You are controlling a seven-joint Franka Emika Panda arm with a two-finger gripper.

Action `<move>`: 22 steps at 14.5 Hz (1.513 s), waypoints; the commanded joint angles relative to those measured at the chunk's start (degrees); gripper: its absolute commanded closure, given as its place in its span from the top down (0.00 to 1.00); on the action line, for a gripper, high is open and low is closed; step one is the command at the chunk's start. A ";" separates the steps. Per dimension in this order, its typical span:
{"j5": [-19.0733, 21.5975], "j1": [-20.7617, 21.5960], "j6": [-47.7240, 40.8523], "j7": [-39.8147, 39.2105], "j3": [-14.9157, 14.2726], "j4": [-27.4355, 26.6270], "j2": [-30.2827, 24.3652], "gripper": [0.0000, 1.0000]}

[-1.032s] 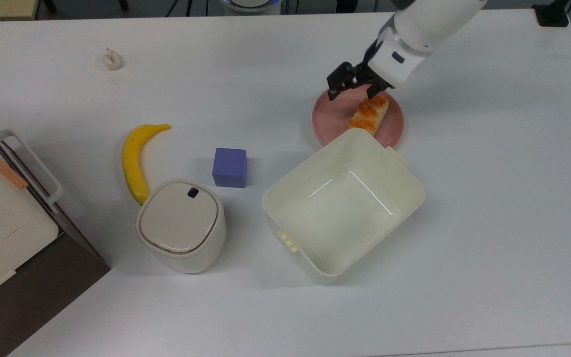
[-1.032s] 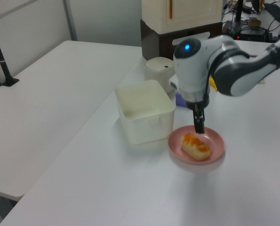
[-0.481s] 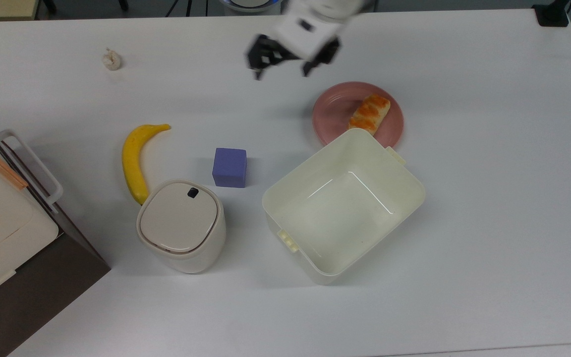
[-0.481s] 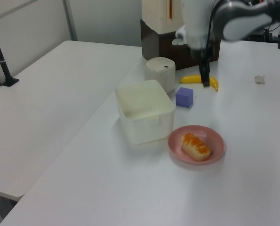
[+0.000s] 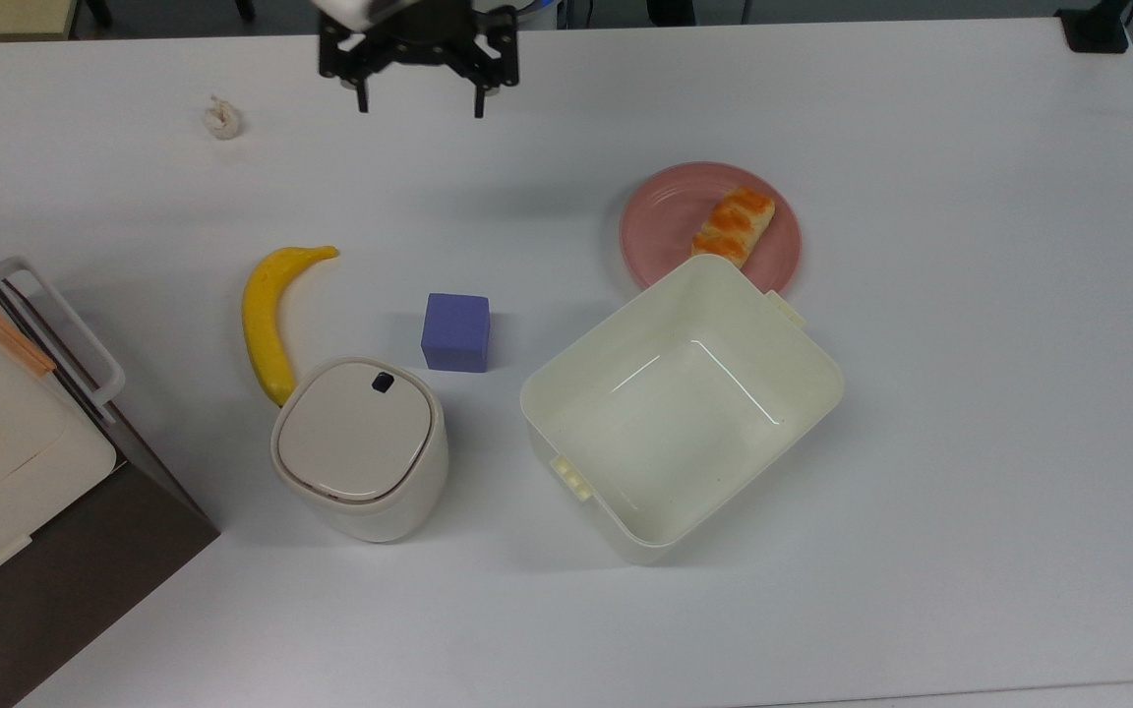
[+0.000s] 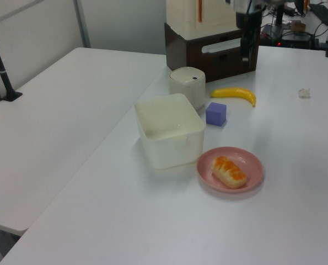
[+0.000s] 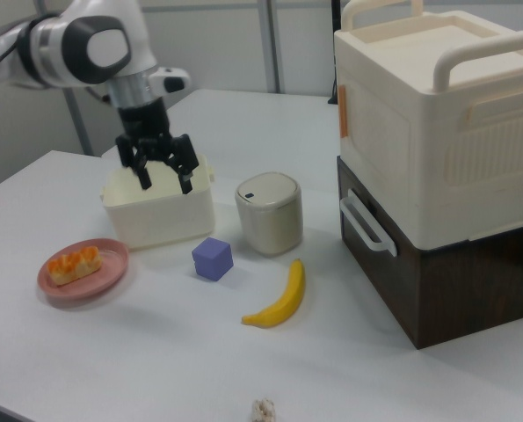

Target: Put the bread on a plate

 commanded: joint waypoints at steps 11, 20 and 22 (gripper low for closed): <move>11.99 -2.09 -2.63 0.75 -4.47 5.72 -1.07 1.00; 5.39 -1.20 -2.98 1.72 -4.30 5.63 -1.16 1.00; 5.31 -1.20 -2.98 1.63 -4.30 5.63 -1.24 1.00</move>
